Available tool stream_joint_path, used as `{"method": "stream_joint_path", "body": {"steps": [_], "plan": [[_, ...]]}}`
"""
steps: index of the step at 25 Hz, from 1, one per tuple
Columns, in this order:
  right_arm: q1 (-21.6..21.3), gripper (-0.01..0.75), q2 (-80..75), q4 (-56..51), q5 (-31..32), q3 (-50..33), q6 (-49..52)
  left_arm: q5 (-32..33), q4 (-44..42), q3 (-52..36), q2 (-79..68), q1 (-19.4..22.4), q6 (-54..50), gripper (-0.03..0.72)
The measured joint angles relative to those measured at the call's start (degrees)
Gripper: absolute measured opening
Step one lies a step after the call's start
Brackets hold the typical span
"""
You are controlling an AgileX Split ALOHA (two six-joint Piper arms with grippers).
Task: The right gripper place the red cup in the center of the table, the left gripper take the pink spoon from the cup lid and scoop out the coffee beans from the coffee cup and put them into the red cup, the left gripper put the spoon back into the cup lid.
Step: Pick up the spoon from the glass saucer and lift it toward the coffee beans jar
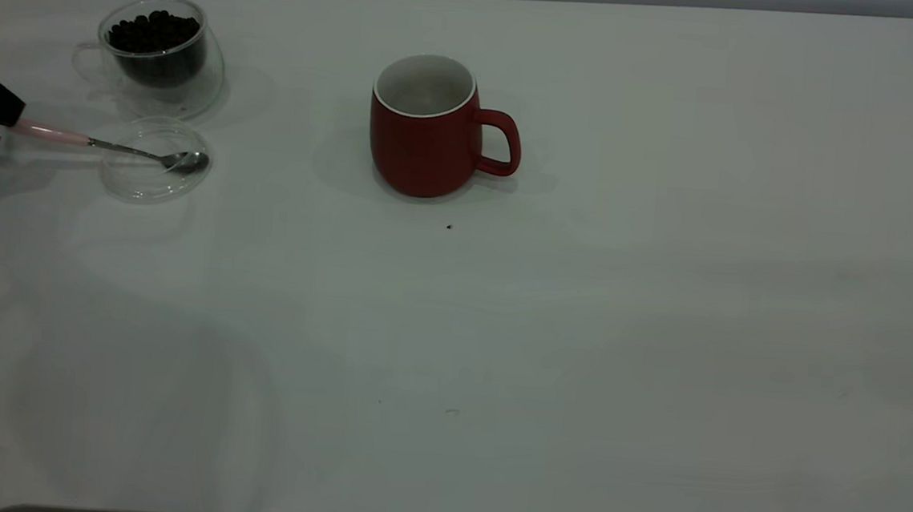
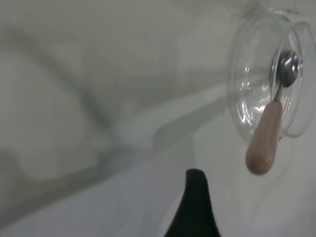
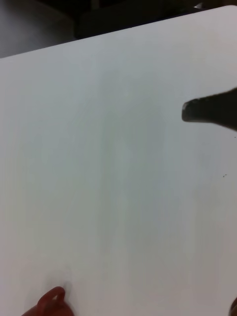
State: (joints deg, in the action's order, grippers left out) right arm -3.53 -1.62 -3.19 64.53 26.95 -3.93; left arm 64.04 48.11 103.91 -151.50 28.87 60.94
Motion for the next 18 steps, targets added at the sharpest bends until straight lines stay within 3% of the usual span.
{"method": "stream_joint_path", "body": {"steps": [18], "plan": [[0.0,0.591,0.0,0.0,0.0,0.0,0.0,-0.22,3.94,0.06,-1.74,-3.6,1.87,0.664]]}}
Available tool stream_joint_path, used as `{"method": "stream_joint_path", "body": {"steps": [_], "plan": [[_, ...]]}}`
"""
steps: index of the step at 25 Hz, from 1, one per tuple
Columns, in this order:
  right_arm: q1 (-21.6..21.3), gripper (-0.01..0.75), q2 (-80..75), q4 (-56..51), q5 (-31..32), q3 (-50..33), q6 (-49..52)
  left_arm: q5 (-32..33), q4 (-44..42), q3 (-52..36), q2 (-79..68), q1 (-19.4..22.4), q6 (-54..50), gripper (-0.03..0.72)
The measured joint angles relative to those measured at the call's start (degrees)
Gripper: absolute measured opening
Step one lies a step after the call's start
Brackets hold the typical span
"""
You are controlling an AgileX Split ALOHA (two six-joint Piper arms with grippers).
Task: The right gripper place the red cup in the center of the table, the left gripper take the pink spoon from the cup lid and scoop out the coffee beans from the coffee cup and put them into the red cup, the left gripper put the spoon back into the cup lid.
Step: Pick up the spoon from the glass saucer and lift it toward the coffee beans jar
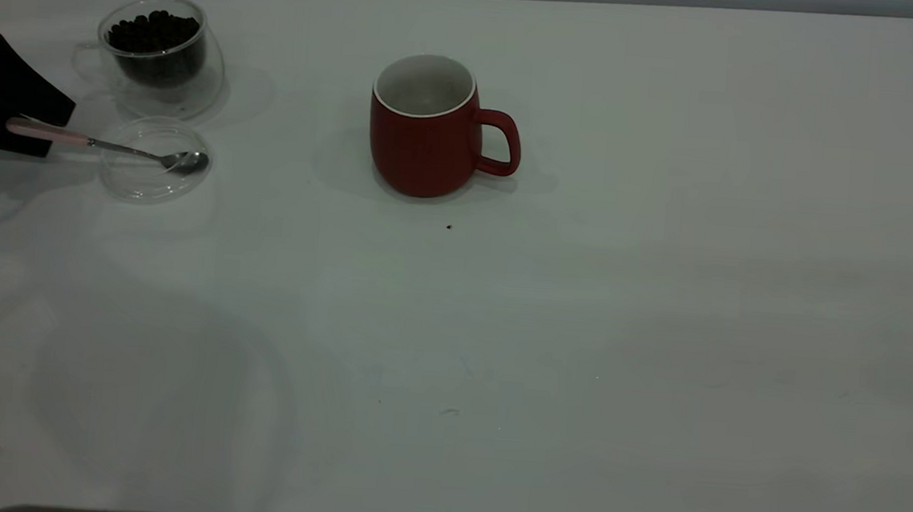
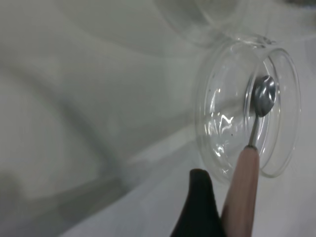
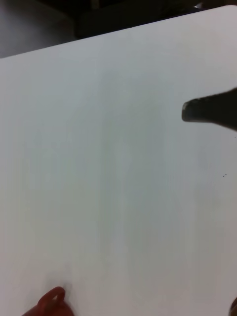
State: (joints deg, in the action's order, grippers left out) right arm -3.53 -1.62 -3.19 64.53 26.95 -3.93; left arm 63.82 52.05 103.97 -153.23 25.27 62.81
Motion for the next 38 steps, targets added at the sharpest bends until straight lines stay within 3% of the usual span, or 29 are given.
{"method": "stream_joint_path", "body": {"steps": [5,11,14,20,22,38], "plan": [[0.0,0.591,0.0,0.0,0.0,0.0,0.0,0.11,0.79,0.0,0.0,-0.44,0.11,0.628],[0.0,0.591,0.0,-0.05,0.0,0.0,0.0,0.42,1.54,0.0,0.0,-0.54,-0.05,0.522],[0.0,0.591,0.0,-0.05,0.0,0.0,0.09,0.58,1.54,0.0,0.0,-0.54,-0.23,0.433],[0.0,0.591,0.0,-0.05,0.0,0.0,0.09,1.78,1.54,0.0,0.0,-0.54,-0.43,0.166],[0.0,0.591,0.0,-0.05,0.0,0.0,0.09,3.21,1.86,0.04,0.05,-0.54,-0.47,0.122],[0.0,0.591,0.0,-0.05,0.0,0.0,0.14,3.22,-3.29,0.06,13.07,0.79,-5.23,0.122]]}}
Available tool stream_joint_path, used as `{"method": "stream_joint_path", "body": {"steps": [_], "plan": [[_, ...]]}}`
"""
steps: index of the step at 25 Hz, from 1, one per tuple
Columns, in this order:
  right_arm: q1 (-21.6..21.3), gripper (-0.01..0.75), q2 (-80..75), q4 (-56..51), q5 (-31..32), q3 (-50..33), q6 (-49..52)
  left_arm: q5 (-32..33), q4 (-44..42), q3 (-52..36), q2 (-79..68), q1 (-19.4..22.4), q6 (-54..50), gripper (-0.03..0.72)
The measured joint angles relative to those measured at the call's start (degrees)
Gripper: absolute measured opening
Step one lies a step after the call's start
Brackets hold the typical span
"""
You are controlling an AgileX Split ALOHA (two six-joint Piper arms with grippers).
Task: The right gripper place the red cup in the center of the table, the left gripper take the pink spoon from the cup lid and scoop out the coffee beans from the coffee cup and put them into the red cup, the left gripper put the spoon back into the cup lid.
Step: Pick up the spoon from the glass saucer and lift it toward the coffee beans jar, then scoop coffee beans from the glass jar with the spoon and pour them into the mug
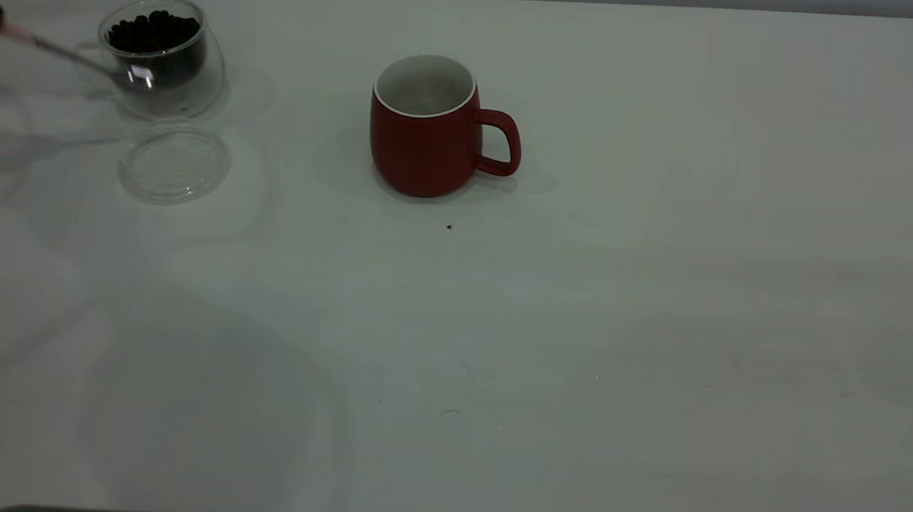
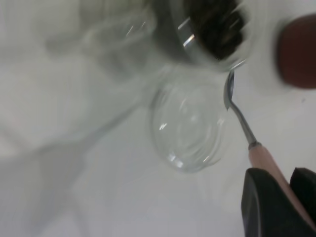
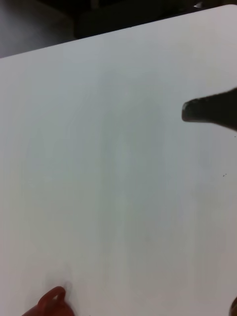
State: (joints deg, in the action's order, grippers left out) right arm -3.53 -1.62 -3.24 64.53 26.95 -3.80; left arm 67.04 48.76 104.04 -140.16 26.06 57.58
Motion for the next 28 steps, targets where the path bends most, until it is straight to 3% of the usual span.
{"method": "stream_joint_path", "body": {"steps": [12,20,28], "plan": [[0.0,0.591,0.0,0.0,0.0,0.0,0.0,-0.12,2.66,0.0,3.07,-0.43,0.06,0.122],[0.0,0.591,0.0,0.0,0.0,0.0,0.02,-7.71,2.59,-0.05,2.83,-4.36,2.6,0.122],[0.0,0.591,0.0,0.0,0.0,0.0,0.02,-12.8,1.53,-0.05,2.05,-4.54,2.72,0.122]]}}
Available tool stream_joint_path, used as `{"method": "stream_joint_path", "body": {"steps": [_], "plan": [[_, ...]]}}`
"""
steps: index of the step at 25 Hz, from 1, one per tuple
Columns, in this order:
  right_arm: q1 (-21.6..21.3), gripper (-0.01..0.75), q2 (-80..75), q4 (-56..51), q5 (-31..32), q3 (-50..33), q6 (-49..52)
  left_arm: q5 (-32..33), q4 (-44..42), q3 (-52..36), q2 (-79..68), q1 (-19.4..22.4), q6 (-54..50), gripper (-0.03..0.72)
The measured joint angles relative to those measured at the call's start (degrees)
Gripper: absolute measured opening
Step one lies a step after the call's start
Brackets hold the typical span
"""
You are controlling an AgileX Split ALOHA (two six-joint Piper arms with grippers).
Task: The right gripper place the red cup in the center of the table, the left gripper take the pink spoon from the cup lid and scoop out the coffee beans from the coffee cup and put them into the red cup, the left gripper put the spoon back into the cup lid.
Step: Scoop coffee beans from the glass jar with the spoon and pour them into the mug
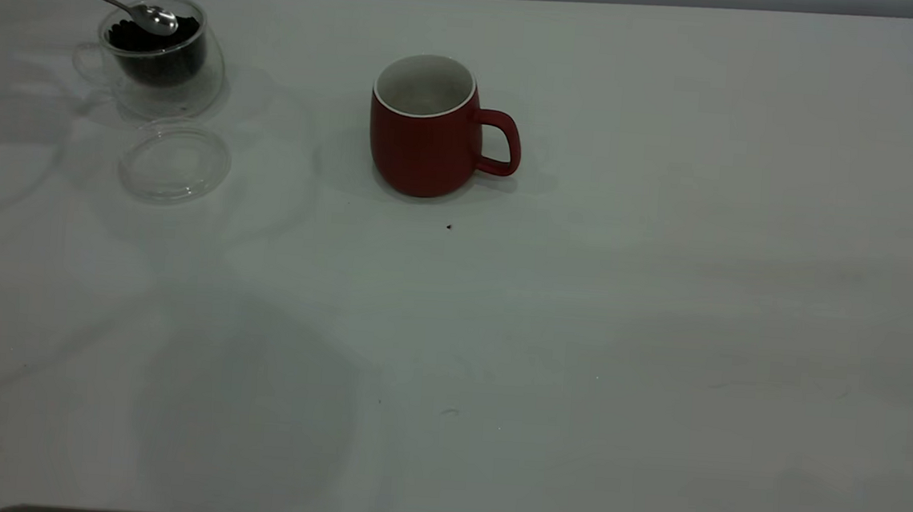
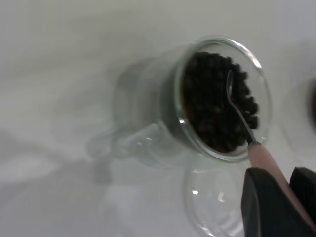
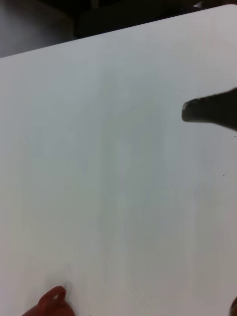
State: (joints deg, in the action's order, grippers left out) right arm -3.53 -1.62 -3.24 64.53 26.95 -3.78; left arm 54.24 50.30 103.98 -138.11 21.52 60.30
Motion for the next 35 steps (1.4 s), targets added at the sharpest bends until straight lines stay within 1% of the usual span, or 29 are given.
{"method": "stream_joint_path", "body": {"steps": [3,6,10,17,23,27,35], "plan": [[0.0,0.591,0.0,0.0,0.0,0.0,0.0,-1.73,0.07,0.0,-0.29,0.0,0.0,0.122],[0.0,0.591,0.0,-0.05,0.0,0.0,0.0,-2.09,1.22,0.0,-1.55,0.0,0.0,0.122],[0.0,0.591,0.0,-0.05,0.0,0.0,0.0,-1.33,1.78,0.0,-3.27,0.0,-0.36,0.122],[0.0,0.591,0.0,-0.05,0.0,0.0,0.0,0.84,1.66,0.0,-3.7,0.32,-5.25,0.122],[0.0,0.591,0.0,-0.11,0.0,0.0,0.0,3.9,1.95,0.0,-3.76,2.9,-7.53,0.122],[0.0,0.591,0.0,-0.11,0.0,0.0,0.0,6.27,4.42,0.0,-4.69,5.02,-7.65,0.122],[0.0,0.591,0.0,-0.11,0.0,0.0,0.0,8.63,6.08,0.0,-5.72,6.42,-7.65,0.122]]}}
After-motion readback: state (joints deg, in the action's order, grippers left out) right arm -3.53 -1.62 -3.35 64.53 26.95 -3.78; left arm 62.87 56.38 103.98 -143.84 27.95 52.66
